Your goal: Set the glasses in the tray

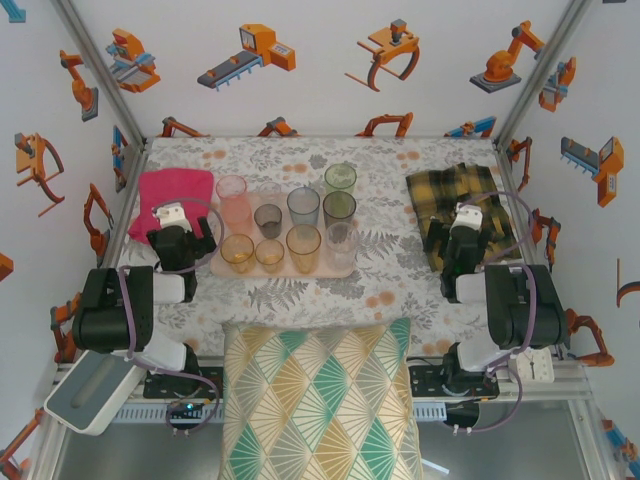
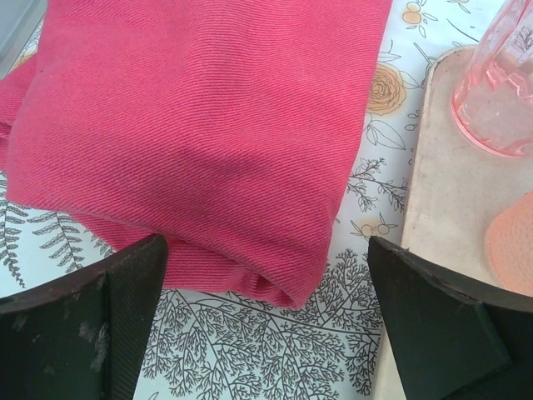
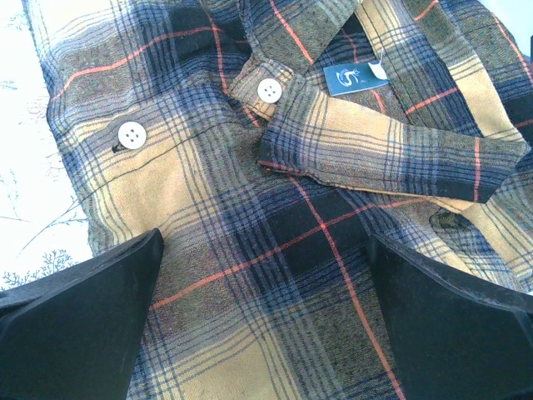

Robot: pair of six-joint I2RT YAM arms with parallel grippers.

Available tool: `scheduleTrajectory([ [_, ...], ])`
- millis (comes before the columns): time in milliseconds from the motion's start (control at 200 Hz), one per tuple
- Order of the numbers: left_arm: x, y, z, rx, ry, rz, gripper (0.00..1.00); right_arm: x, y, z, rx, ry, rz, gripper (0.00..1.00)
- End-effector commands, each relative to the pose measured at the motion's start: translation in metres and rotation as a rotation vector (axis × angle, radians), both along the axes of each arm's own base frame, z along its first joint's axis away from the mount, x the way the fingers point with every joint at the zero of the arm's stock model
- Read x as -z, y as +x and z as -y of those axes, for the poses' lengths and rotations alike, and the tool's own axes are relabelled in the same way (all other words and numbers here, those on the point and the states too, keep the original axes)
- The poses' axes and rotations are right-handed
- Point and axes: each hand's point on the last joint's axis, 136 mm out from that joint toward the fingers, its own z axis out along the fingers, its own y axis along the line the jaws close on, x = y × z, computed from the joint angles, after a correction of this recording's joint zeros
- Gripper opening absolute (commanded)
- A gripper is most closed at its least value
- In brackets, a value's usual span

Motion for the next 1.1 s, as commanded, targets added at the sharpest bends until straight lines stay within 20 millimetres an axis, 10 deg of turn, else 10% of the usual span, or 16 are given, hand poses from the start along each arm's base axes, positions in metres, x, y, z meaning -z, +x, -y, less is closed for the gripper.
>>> scheduleTrajectory([
  [0, -0.0047, 0.0058, 0.0012, 0.003, 0.015, 0.008, 0.97, -0.0121, 0.0067, 0.0024, 0.006, 0.002, 0.049, 0.99],
  [1092, -0.0047, 0.0067, 0.003, 0.004, 0.028, 0.002, 0.97, -0.0121, 0.0067, 0.0026, 0.007, 0.002, 0.049, 0.99],
])
